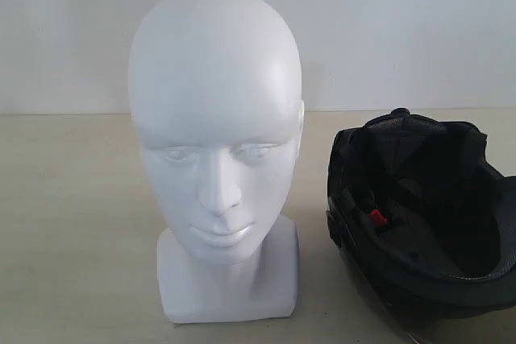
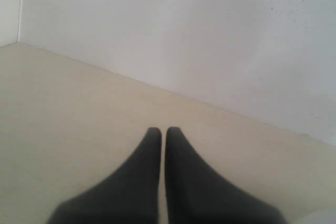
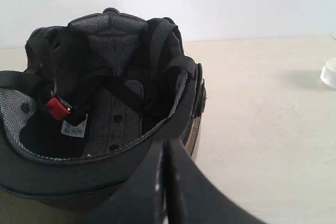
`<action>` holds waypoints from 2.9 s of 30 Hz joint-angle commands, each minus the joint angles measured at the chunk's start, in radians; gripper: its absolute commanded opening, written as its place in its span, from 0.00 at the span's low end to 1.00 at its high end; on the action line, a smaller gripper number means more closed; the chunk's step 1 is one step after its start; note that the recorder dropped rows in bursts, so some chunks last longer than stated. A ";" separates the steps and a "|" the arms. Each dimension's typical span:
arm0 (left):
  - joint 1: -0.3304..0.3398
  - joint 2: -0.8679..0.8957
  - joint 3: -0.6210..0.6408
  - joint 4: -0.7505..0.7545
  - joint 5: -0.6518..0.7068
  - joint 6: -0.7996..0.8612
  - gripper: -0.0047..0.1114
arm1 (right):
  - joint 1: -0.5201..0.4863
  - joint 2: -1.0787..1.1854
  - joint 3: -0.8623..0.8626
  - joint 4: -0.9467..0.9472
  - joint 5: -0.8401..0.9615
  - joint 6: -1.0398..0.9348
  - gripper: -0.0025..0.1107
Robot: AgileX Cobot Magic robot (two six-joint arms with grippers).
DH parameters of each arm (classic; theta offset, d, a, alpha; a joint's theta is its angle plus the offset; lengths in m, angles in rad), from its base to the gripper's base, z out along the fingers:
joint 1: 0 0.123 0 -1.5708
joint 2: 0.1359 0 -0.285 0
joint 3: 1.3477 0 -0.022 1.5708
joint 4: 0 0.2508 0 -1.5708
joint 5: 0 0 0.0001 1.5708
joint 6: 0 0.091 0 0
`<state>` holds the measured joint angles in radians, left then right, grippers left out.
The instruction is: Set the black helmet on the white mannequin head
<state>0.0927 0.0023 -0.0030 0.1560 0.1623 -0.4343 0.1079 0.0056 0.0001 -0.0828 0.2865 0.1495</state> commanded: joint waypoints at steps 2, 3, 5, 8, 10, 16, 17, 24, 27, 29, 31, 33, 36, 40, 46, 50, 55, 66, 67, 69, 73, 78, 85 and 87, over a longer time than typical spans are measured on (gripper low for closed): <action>0.003 -0.002 0.003 0.001 -0.005 0.003 0.08 | -0.006 -0.006 0.000 -0.001 -0.008 0.002 0.02; 0.003 -0.002 0.003 0.001 -0.005 0.003 0.08 | -0.006 -0.006 0.000 -0.001 -0.008 0.002 0.02; 0.003 -0.002 0.003 0.001 -0.005 0.003 0.08 | -0.006 -0.006 0.000 -0.001 -0.008 0.002 0.02; 0.003 -0.002 0.003 0.001 -0.005 0.003 0.08 | -0.006 -0.006 0.000 -0.001 -0.008 0.002 0.02; 0.003 -0.002 0.003 0.001 -0.005 0.003 0.08 | -0.006 -0.006 0.000 -0.001 -0.008 0.002 0.02; 0.003 -0.002 0.003 0.001 -0.005 0.003 0.08 | -0.006 -0.006 0.000 -0.001 -0.008 0.002 0.02; 0.003 -0.002 0.003 0.001 -0.005 0.003 0.08 | -0.006 -0.006 0.000 -0.001 -0.008 0.002 0.02; 0.003 -0.002 0.003 0.001 -0.005 0.003 0.08 | -0.006 -0.006 0.000 -0.006 -0.008 -0.019 0.02; 0.003 -0.002 0.003 0.001 -0.005 0.003 0.08 | -0.006 -0.006 0.000 -0.006 -0.008 -0.017 0.02; 0.003 -0.002 0.003 0.001 -0.005 0.003 0.08 | -0.006 -0.006 0.000 -0.006 -0.008 -0.017 0.02; 0.003 -0.002 0.003 0.001 -0.005 0.003 0.08 | -0.006 -0.006 0.000 -0.006 -0.012 -0.017 0.02; 0.003 -0.002 0.003 0.001 -0.005 0.003 0.08 | -0.006 -0.006 0.000 -0.006 -0.012 -0.017 0.02; 0.003 -0.002 0.003 0.001 -0.005 0.003 0.08 | -0.006 -0.006 -0.032 0.015 -0.014 -0.004 0.02; 0.003 -0.002 0.003 0.001 -0.005 0.003 0.08 | -0.006 -0.006 -0.164 0.021 -0.031 -0.001 0.02; 0.003 -0.002 0.003 0.001 -0.005 0.003 0.08 | -0.006 -0.006 -0.415 0.023 -0.069 -0.001 0.02; 0.003 -0.002 0.003 0.001 -0.005 0.003 0.08 | -0.006 -0.006 -0.520 0.036 -0.157 0.009 0.02; 0.003 -0.002 0.003 0.001 -0.005 0.003 0.08 | -0.006 -0.006 -0.627 0.063 -0.278 0.068 0.02; 0.003 -0.002 0.003 0.001 -0.005 0.003 0.08 | 0.063 0.306 -1.066 0.054 0.190 -0.253 0.02; 0.003 -0.002 0.003 0.001 -0.005 0.003 0.08 | 0.078 0.365 -1.112 0.068 0.271 -0.253 0.02; 0.003 -0.002 0.003 0.001 -0.005 0.003 0.08 | 0.115 0.471 -1.182 0.114 0.401 -0.253 0.02; 0.003 -0.002 0.003 0.001 -0.005 0.003 0.08 | 0.170 0.675 -1.258 0.264 0.605 -0.244 0.02; 0.003 -0.002 0.003 0.001 -0.005 0.003 0.08 | 0.221 0.876 -1.253 0.361 0.786 -0.309 0.03; 0.003 -0.002 0.003 0.001 -0.005 0.003 0.08 | 0.234 1.021 -1.145 0.359 0.689 -0.316 0.41; 0.003 -0.002 0.003 0.001 -0.005 0.003 0.08 | 0.234 1.048 -1.108 0.362 0.662 -0.325 0.48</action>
<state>0.0927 0.0023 -0.0030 0.1560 0.1623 -0.4343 0.3391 1.0230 -1.1478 0.2737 0.9950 -0.1565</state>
